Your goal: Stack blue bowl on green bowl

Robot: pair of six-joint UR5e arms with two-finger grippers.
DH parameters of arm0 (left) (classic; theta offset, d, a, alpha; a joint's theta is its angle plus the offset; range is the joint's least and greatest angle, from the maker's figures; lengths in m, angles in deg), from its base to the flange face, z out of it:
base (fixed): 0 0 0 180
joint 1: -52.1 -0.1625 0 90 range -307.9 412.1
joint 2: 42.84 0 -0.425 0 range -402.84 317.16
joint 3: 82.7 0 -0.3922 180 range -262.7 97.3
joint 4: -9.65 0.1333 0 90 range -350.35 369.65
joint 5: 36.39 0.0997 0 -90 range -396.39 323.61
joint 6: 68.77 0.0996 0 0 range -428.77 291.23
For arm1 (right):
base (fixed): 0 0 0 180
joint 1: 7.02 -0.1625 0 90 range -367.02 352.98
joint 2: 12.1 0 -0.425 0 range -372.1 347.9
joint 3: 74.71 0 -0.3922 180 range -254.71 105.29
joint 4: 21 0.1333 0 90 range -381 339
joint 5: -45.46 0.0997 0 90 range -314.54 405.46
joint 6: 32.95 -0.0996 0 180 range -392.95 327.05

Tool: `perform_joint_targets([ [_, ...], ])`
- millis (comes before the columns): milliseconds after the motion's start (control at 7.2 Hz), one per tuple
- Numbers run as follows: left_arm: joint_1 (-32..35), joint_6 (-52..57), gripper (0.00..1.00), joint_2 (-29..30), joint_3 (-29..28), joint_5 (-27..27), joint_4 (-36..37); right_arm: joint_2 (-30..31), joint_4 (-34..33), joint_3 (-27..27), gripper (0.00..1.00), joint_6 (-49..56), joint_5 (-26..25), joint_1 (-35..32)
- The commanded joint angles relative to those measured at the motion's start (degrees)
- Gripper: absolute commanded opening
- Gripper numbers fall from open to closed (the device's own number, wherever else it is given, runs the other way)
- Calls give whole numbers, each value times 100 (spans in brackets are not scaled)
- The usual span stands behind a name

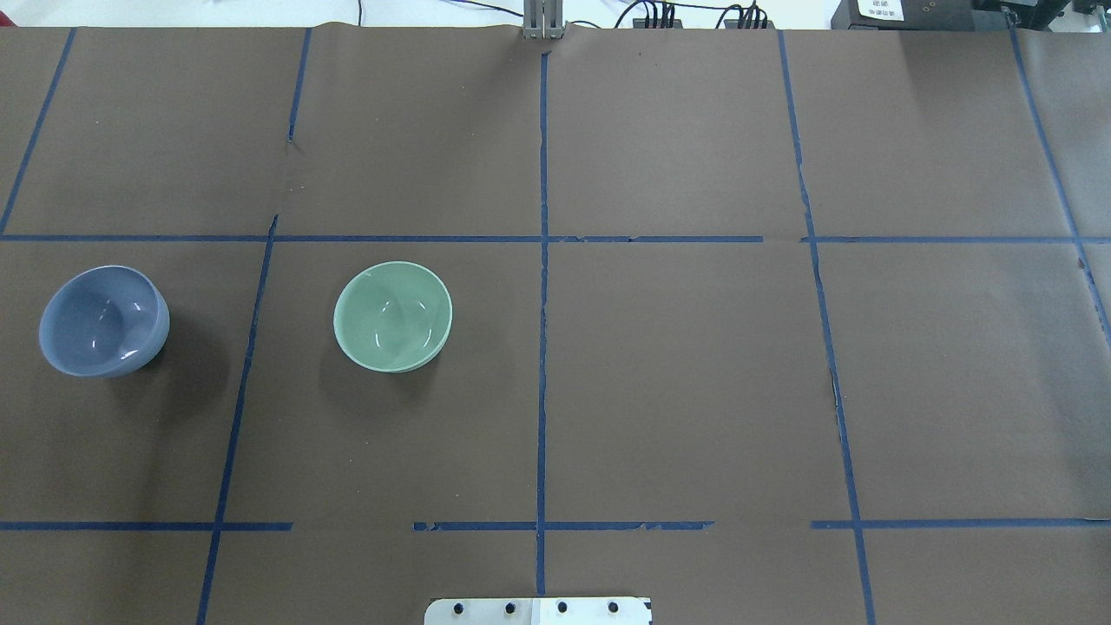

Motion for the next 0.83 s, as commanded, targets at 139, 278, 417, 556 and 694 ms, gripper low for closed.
perform_joint_targets([
  [139, -9, -26, 100, 89, 43, 1, -29, 0, 0, 0, 100, -5, 0, 0],
  [278, -26, -26, 100, 247, 121, 1, -21, 0, 0, 0, 100, 4, 0, 0],
  [417, -113, -52, 100, 335, 392, 18, -21, 0, 0, 0, 100, 4, 0, 0],
  [556, -210, -453, 100, 336, 525, 1, -21, 0, 0, 0, 100, 4, 0, 0],
  [694, -481, -1353, 100, 423, 544, 18, -282, 0, 0, 0, 100, -5, 0, 0],
])
